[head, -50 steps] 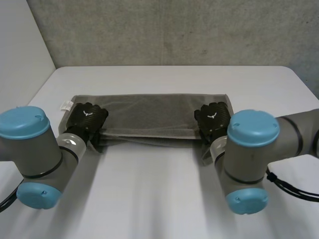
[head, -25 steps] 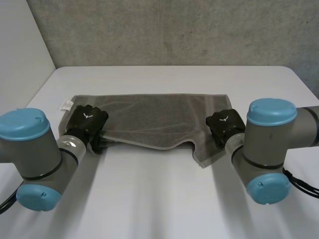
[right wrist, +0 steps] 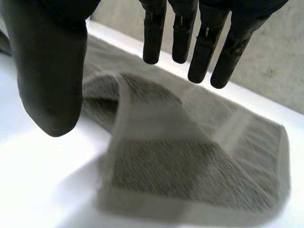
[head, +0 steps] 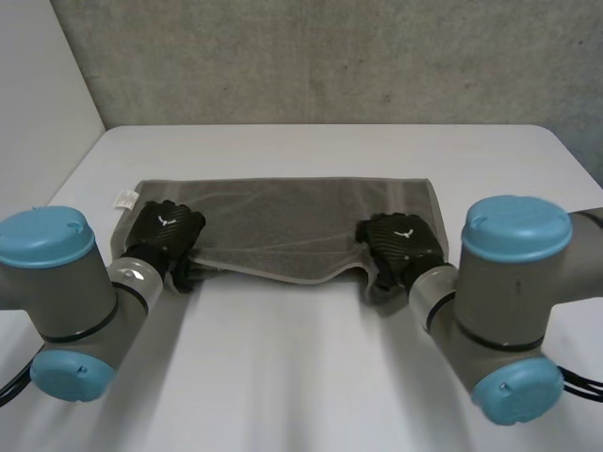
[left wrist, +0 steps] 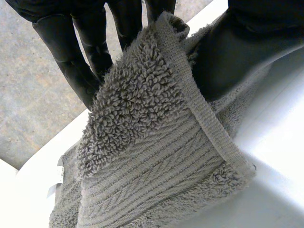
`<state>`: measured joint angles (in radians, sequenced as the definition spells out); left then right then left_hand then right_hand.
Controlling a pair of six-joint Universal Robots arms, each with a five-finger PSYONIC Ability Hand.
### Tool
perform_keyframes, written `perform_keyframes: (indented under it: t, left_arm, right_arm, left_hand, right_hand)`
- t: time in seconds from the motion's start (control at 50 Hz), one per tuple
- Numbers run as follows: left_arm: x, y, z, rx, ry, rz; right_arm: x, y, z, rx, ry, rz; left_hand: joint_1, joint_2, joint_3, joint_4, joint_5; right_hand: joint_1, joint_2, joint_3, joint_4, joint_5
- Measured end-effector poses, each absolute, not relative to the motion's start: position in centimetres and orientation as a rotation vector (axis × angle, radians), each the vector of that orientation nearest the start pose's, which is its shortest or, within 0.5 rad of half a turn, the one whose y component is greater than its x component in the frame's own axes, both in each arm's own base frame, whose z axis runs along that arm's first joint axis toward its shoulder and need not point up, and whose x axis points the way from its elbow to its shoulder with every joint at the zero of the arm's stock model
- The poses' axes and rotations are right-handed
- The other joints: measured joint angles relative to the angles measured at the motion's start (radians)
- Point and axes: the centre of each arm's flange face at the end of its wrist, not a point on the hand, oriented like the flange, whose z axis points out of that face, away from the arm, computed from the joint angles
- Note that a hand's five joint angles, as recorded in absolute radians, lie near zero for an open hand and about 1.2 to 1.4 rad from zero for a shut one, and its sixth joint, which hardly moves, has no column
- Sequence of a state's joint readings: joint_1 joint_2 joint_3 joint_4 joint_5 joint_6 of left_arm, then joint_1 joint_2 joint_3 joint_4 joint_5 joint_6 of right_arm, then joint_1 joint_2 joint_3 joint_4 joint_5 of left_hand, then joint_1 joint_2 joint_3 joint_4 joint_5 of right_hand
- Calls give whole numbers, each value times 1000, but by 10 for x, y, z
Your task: Fold the towel.
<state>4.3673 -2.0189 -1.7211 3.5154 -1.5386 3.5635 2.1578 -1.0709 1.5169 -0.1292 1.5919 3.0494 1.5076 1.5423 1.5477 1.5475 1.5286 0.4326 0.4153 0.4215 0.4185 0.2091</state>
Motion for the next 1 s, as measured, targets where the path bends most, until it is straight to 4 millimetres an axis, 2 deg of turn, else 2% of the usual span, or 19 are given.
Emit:
perform_keyframes:
  t: [0.18, 0.26, 0.42, 0.56, 0.64, 0.72, 0.76, 0.8, 0.86, 1.0]
  left_arm:
    - [-245, -286, 148, 942, 2249, -1945]
    - [-246, -286, 147, 944, 2250, -1945]
    - [-247, -285, 147, 949, 2249, -1947]
    - [-247, -285, 147, 948, 2250, -1946]
    - [-247, -285, 147, 947, 2251, -1944]
    - [-246, -285, 147, 945, 2252, -1941]
    - [-246, -285, 146, 945, 2253, -1940]
    - [-245, -285, 146, 944, 2254, -1937]
    - [-245, -285, 145, 943, 2256, -1933]
    - [-243, -286, 141, 941, 2252, -1927]
  right_arm:
    - [331, -239, 149, -768, 2157, -1694]
    - [338, -245, 134, -774, 2179, -1702]
    - [341, -264, 119, -761, 2217, -1829]
    - [338, -266, 124, -785, 2212, -1885]
    - [335, -265, 132, -794, 2201, -1897]
    - [331, -265, 140, -829, 2188, -1902]
    - [329, -264, 144, -866, 2184, -1899]
    - [325, -264, 148, -934, 2184, -1890]
    - [319, -264, 152, -1018, 2192, -1862]
    - [306, -260, 157, -1102, 2237, -1775]
  left_hand:
    - [0, 0, 0, 0, 0]
    - [0, 0, 0, 0, 0]
    - [0, 0, 0, 0, 0]
    - [0, 0, 0, 0, 0]
    - [0, 0, 0, 0, 0]
    - [-4, -12, -12, -13, -9]
    - [-43, -110, -111, -118, -73]
    - [-296, -341, -334, -355, -326]
    - [-450, -479, -477, -484, -466]
    - [-498, -533, -538, -528, -526]
  right_hand:
    - [0, 0, 0, 0, 3]
    - [5, 12, 13, 16, 55]
    - [326, 346, 339, 341, 377]
    - [601, 612, 595, 602, 640]
    - [879, 876, 865, 884, 927]
    - [890, 883, 888, 920, 946]
    - [890, 883, 888, 920, 946]
    - [890, 883, 888, 920, 946]
    - [890, 883, 888, 920, 946]
    - [890, 883, 888, 920, 946]
